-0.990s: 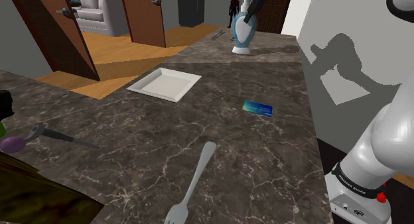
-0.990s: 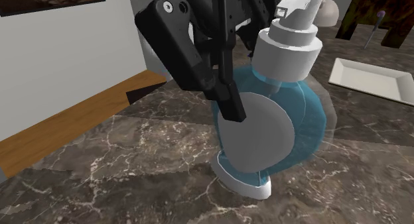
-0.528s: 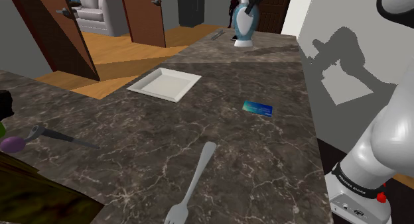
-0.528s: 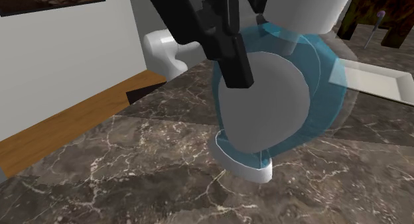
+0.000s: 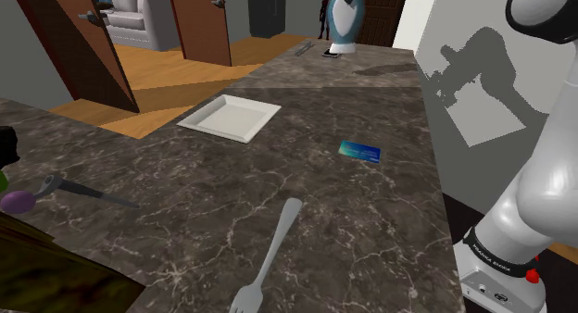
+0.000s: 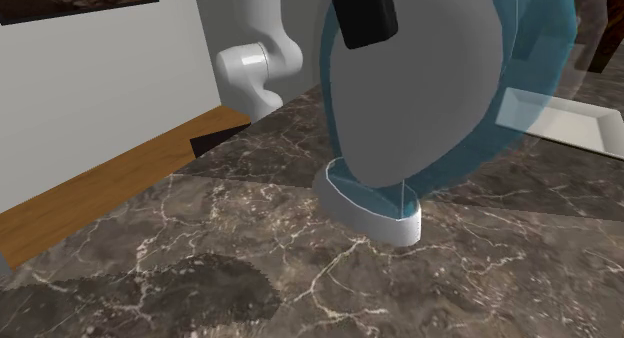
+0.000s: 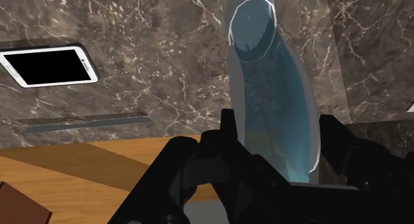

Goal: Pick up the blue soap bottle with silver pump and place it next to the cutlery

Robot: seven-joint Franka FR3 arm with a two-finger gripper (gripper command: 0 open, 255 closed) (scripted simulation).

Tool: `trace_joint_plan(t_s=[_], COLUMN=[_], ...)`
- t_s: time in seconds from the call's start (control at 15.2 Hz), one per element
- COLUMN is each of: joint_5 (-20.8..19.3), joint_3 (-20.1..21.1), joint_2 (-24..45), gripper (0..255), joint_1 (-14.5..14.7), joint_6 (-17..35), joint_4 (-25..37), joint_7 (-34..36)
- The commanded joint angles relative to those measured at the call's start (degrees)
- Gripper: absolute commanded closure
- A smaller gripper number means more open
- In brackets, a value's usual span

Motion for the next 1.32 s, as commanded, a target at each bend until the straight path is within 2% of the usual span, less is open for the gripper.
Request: trace_joint_plan(t_s=[0.0,0.07,0.26,0.53,0.86,1.25], joint_5=[1.0,1.2,-4.0,-9.5,-13.9,-16.4], joint_3=[-0.1,-0.1,1.0,4.2,9.3,15.8], joint_2=[1.9,2.2,-7.0,-17.0,-27.0,-36.7], gripper=[255,255,255,255,255,255], joint_1=[-1.0,-1.2,4.0,7.8,9.8,10.8], joint_6=[-2.6,-3.1,1.7,6.0,9.0,10.5], joint_4=[4.4,5.1,-6.9,-18.7,-29.6,-39.2], joint_7=[0.5,0.6,3.2,8.1,14.6,22.2])
